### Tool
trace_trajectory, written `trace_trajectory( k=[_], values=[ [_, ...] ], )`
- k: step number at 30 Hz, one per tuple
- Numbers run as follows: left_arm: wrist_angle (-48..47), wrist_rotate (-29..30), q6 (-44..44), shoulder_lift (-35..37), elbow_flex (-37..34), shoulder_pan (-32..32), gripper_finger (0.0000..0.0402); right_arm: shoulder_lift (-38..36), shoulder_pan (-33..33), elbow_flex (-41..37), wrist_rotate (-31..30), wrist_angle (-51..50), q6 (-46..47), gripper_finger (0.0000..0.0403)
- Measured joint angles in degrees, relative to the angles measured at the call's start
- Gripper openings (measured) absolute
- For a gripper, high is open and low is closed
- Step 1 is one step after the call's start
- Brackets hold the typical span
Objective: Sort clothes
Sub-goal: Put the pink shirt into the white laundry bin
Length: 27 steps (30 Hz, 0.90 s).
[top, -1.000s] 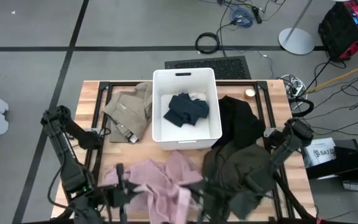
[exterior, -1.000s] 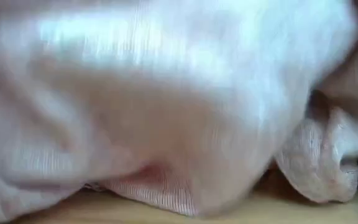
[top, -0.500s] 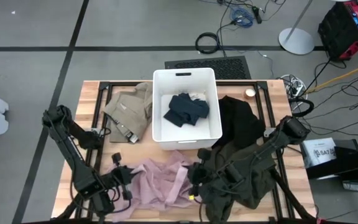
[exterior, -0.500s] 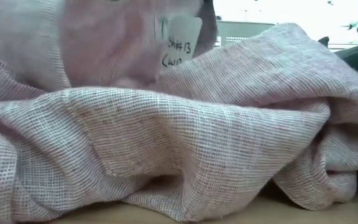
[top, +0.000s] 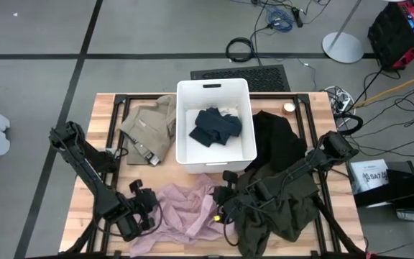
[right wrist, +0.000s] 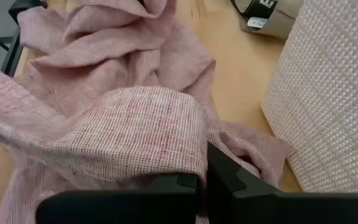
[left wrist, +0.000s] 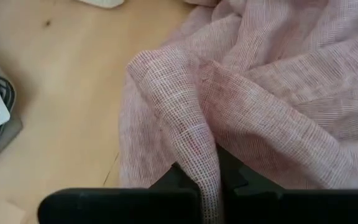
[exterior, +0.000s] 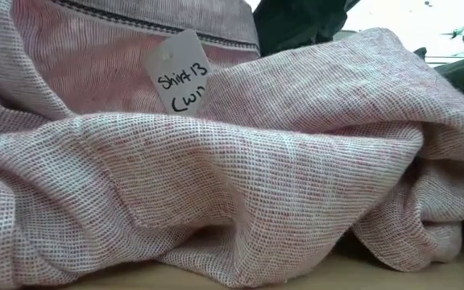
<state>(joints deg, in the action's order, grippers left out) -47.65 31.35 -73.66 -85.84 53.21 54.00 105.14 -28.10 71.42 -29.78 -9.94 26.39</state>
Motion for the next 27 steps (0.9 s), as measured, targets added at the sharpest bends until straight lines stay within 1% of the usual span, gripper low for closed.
trace_trajectory(
  k=[3,6,9,12,14,16,18,20,24,27],
  values=[
    [1.1,0.0,3.4,0.0,0.0,0.0,0.0018,0.0,0.0,0.0,-0.1,0.0,-0.1,0.0],
    [1.0,0.0,3.9,0.0,0.0,0.1,0.0047,0.0,0.0,0.0,-0.1,-0.1,-0.3,0.0],
    [0.6,0.4,6.7,0.0,1.4,0.4,0.0096,0.0,0.0,0.0,-0.1,-0.1,-0.4,0.0],
    [0.0,4.4,10.4,0.2,4.4,1.3,0.0153,0.0,0.0,0.0,0.0,-0.1,-0.4,0.0],
    [-2.3,6.1,12.9,0.5,7.4,2.0,0.0188,0.0,0.0,0.0,0.0,-0.2,-0.5,0.0],
    [-6.1,6.3,14.2,0.9,10.6,2.7,0.0218,0.0,0.0,0.0,0.1,-0.2,-0.5,0.0],
    [-10.7,5.9,13.9,1.2,13.6,3.5,0.0241,0.0,0.0,0.0,0.1,-0.2,-0.5,0.0],
    [-15.6,3.9,11.7,1.4,16.2,4.2,0.0254,0.0,0.0,0.0,0.4,-0.2,-0.5,0.0],
    [-25.5,1.1,4.0,1.6,18.7,5.6,0.026,0.0,0.0,0.0,1.5,-0.2,-0.5,0.0],
    [-28.3,0.0,-0.6,1.6,17.9,6.2,0.0261,0.0,0.0,0.0,1.6,-0.2,-0.3,0.0]
  ],
)
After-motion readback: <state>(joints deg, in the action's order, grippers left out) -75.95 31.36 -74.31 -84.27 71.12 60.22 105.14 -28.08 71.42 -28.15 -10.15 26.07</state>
